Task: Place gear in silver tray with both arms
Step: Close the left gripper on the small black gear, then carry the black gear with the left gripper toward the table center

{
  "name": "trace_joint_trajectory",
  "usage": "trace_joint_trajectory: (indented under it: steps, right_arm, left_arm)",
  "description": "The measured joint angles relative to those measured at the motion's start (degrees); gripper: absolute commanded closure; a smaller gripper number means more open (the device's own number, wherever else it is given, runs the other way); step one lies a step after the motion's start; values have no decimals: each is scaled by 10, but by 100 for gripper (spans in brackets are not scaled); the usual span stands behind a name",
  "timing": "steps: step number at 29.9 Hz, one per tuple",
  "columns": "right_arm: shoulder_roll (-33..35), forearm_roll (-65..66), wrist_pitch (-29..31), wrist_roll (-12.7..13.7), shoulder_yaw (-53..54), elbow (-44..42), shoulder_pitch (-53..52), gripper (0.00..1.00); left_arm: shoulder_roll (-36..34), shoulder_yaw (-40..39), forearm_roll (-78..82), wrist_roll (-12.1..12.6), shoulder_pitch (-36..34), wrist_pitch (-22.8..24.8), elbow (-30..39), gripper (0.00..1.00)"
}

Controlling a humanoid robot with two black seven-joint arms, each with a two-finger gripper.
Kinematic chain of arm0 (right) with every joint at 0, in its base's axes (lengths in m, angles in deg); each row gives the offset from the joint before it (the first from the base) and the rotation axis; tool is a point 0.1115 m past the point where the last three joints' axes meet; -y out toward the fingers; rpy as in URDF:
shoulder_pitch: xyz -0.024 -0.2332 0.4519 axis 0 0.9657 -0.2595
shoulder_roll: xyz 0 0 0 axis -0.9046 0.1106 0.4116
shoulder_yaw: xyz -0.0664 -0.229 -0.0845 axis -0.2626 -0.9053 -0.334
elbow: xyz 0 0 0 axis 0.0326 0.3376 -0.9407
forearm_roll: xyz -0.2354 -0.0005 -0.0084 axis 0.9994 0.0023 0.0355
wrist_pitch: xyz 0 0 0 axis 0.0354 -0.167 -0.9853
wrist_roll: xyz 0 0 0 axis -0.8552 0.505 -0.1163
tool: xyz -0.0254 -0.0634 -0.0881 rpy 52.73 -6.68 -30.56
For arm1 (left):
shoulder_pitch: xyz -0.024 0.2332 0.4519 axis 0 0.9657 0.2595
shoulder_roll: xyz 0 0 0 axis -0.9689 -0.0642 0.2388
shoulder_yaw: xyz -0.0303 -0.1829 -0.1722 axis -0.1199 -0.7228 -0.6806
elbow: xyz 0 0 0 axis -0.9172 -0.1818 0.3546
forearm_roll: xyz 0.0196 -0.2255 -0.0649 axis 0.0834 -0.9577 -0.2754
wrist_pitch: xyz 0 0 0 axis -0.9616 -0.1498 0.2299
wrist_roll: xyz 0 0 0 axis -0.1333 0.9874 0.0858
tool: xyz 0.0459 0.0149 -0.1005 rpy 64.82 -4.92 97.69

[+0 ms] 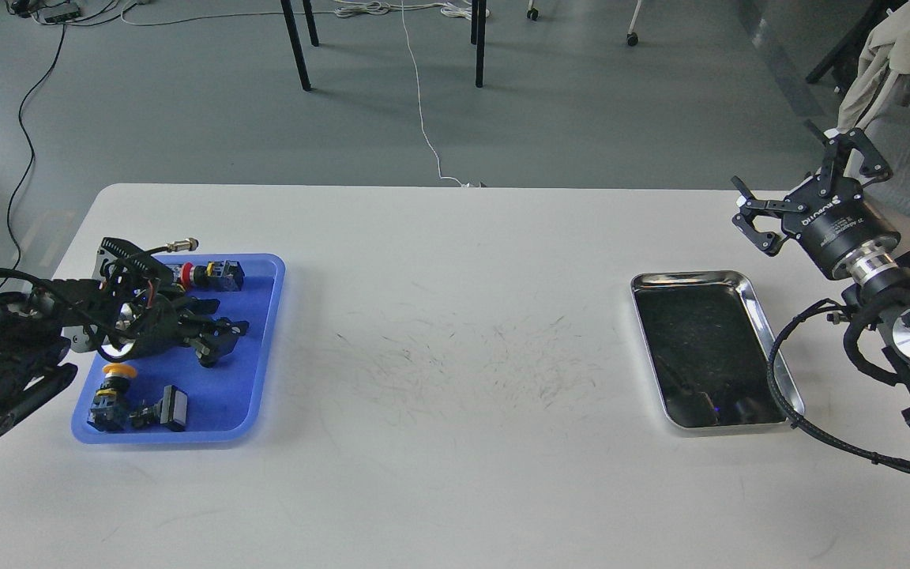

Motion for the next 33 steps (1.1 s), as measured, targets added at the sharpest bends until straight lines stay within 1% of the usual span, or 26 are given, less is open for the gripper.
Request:
trace_joint_trajectory:
  steps: [1, 11, 18, 20, 25, 27, 33]
  right_arm:
    - [0, 0, 0, 0, 0, 0, 0, 1]
    - [0, 0, 0, 0, 0, 0, 0, 1]
    - [0, 0, 0, 0, 0, 0, 0, 1]
    - [0, 0, 0, 0, 0, 0, 0, 1]
    - [0, 0, 0, 0, 0, 0, 0, 1]
    - [0, 0, 0, 0, 0, 0, 0, 1]
    - [0, 0, 0, 0, 0, -1, 0, 1]
  left_arm:
    - [0, 1, 0, 0, 0, 0, 0, 58]
    - [-5, 3, 0, 0, 1, 3, 0, 65]
    - [-9, 5, 0, 0, 2, 5, 0, 72]
    - [-9, 7, 0, 0, 1, 5, 0, 75]
    - [-9, 9, -1, 0, 2, 5, 0, 86]
    - [-9, 9, -1, 0, 2, 5, 0, 89]
    - [-13, 10, -2, 0, 1, 5, 1, 91]
